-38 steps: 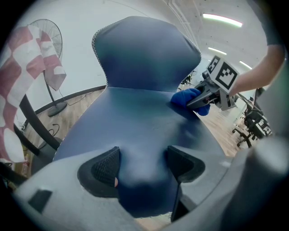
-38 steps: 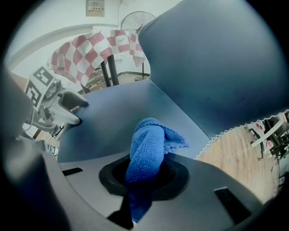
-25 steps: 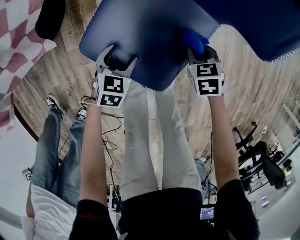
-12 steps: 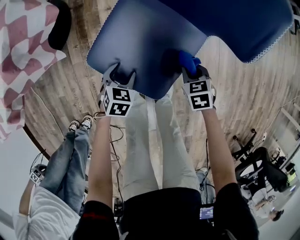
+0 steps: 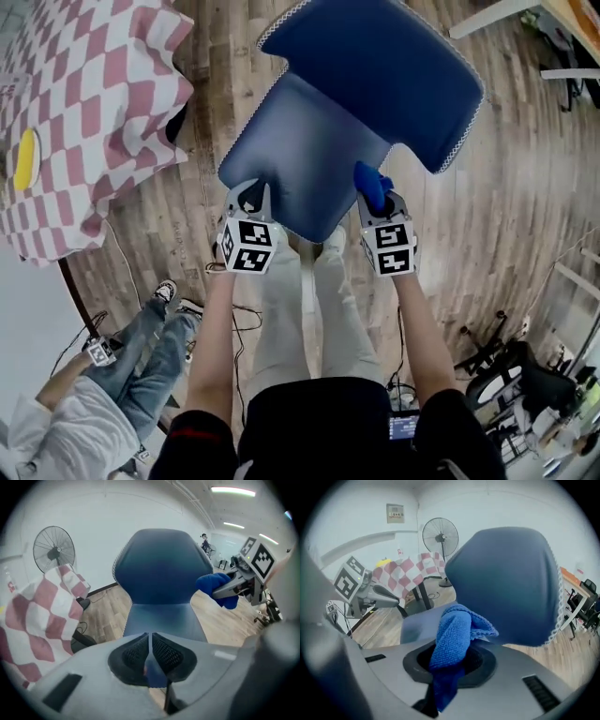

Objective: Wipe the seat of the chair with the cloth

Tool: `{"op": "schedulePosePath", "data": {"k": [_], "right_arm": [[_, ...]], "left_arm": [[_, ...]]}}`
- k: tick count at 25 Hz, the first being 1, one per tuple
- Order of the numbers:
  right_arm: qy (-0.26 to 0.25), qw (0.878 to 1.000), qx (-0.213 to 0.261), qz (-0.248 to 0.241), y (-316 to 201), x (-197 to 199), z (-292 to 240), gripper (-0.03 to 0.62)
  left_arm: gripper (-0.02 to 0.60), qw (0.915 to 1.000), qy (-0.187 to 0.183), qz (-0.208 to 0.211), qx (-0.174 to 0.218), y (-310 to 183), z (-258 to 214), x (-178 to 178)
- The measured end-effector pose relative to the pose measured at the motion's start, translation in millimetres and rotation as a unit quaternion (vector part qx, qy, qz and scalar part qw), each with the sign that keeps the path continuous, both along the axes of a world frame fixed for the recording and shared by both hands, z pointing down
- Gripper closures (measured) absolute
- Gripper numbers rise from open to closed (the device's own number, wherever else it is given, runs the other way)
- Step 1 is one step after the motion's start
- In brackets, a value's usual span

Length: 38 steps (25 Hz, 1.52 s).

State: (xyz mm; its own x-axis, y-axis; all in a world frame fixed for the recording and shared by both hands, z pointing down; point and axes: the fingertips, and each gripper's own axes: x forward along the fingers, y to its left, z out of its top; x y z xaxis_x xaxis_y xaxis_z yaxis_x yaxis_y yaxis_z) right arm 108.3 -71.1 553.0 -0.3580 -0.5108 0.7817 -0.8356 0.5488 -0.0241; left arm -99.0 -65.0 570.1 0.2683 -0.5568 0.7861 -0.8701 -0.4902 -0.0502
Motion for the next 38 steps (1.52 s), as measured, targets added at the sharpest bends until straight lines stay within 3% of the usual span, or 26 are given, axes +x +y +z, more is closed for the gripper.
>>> {"op": "schedulePosePath", "data": {"k": [6,12,20,25,33,38], "right_arm": [[-0.037,0.997,0.075,0.001,-37.0,-15.7,-107.1,0.54],[-0.059,0.989,0.138,-0.006,-39.4,-19.6,-219.6,0.54],[-0.078,0.971,0.227,-0.025,-37.8,-25.4,-354.1,0.54],[-0.093,0.958,0.272,-0.016,-29.9,-20.7,-421.3,0.54],[-0.123,0.932,0.34,0.015,-20.1,-0.8,-518.2,0.54],[-0.144,0.921,0.363,0.022,-6.8,5.2,-548.4,0.54]], "left_arm": [[0.558,0.9962,0.044,-0.022,0.071,-36.4,-111.2,0.9],[0.564,0.9883,0.077,-0.033,0.128,-37.7,-231.5,3.9],[0.565,0.9696,0.1,-0.044,0.219,-26.5,-364.7,18.0],[0.565,0.955,0.133,-0.042,0.262,-17.1,-438.4,30.5],[0.565,0.9331,0.144,-0.031,0.328,-2.5,-533.7,18.4],[0.565,0.9228,0.104,-0.019,0.371,7.6,-568.5,22.4]]}}
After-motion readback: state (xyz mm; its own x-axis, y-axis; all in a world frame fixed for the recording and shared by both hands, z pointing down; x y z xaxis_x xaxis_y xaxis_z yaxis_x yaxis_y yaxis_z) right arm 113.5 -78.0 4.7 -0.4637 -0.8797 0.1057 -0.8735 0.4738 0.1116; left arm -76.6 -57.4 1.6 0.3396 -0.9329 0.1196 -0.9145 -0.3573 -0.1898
